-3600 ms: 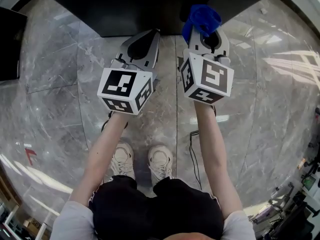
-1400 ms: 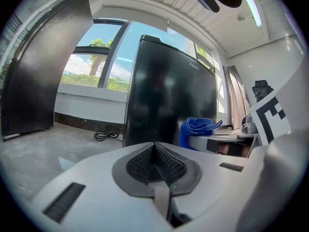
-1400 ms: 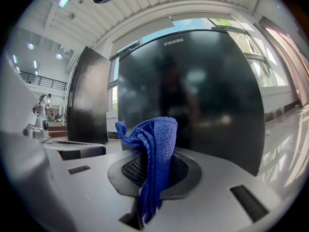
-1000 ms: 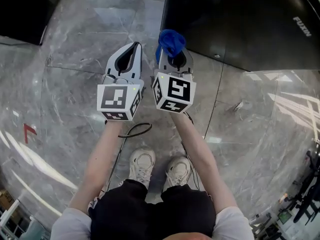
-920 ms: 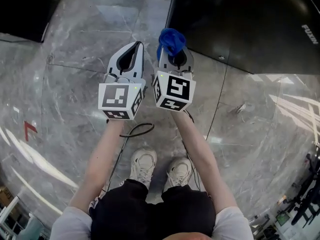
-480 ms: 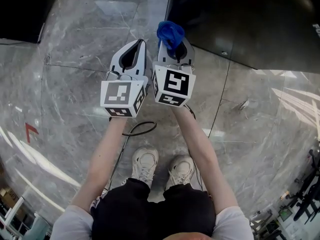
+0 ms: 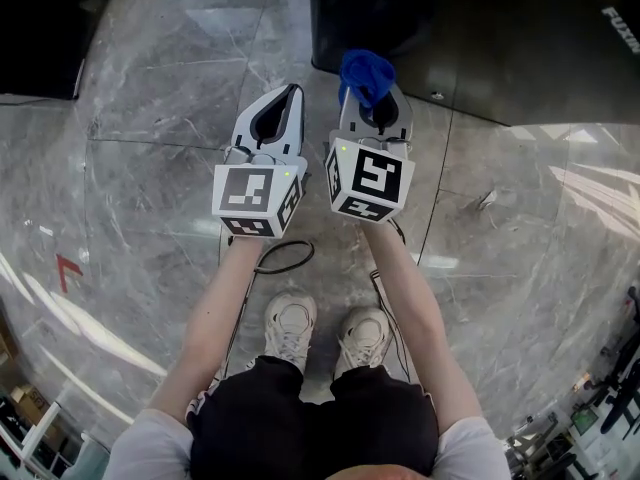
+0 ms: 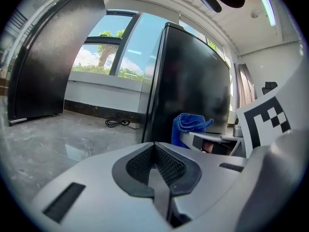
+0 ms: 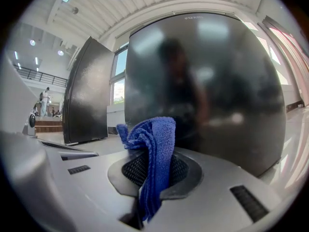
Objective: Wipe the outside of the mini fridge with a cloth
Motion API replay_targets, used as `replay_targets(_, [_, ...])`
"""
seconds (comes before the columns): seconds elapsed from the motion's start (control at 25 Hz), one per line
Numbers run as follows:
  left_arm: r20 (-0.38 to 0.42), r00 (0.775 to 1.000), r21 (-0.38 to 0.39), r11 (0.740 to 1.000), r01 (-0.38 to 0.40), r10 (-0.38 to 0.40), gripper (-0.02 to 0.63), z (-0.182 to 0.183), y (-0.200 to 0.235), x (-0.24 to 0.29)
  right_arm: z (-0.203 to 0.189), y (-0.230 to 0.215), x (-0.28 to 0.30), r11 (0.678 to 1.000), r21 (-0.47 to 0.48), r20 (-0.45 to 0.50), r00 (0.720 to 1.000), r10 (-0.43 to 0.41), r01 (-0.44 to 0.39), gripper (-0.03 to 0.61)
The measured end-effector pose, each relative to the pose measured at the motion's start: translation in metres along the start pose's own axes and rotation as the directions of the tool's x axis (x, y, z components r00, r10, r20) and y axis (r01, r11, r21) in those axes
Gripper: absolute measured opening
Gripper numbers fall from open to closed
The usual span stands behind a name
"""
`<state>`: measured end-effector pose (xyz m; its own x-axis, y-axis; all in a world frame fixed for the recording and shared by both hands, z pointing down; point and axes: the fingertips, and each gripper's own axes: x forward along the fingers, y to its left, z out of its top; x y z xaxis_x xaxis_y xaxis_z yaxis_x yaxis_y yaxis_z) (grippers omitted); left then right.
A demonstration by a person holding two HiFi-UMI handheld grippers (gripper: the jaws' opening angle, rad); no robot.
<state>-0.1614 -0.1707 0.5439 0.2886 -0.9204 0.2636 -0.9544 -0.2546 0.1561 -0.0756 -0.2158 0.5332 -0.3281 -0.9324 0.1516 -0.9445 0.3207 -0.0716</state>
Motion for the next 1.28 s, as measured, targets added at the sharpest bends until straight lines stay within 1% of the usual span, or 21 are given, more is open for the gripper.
replay_targets(0.2, [0.004,0.999,-0.027,0.998,0.052,-0.052,0.005,0.000,-0.032,0.020,0.004,-0.029,-0.014,1.000,-0.015,0.006,1.000,-0.025,0.025,0.052])
replay_targets(0.44, [0.033,0.992,0.000,0.993,0.120,-0.120,0.005,0.012,-0.081,0.041,0.009,-0.074,-0.033,0.997,-0.009,0.008,0.997,-0.080,0.080,0.052])
replay_targets(0.64, [0.025,0.986,0.032,0.986,0.162,-0.163,0.005,0.010,-0.121,0.052,0.013,-0.116,-0.050,0.991,0.008,0.018,0.990,-0.137,0.137,0.052])
replay_targets(0.8, [0.005,0.979,0.025,0.979,0.204,-0.204,0.005,0.002,-0.155,0.066,0.017,-0.151,-0.064,0.981,-0.036,0.032,0.982,-0.188,0.189,0.052])
replay_targets(0.92, [0.000,0.972,0.025,0.972,0.235,-0.235,0.005,0.000,-0.180,0.077,0.018,-0.173,-0.071,0.977,-0.037,0.035,0.977,-0.211,0.212,0.052])
replay_targets(1.12, [0.011,0.954,0.027,0.953,0.300,-0.301,0.005,0.001,-0.219,0.091,0.015,-0.216,-0.081,0.964,-0.009,0.029,0.963,-0.267,0.267,0.052])
replay_targets(1.28, [0.010,0.941,0.026,0.941,0.338,-0.339,0.005,-0.001,-0.241,0.100,0.014,-0.243,-0.087,0.950,-0.045,0.025,0.951,-0.307,0.308,0.052])
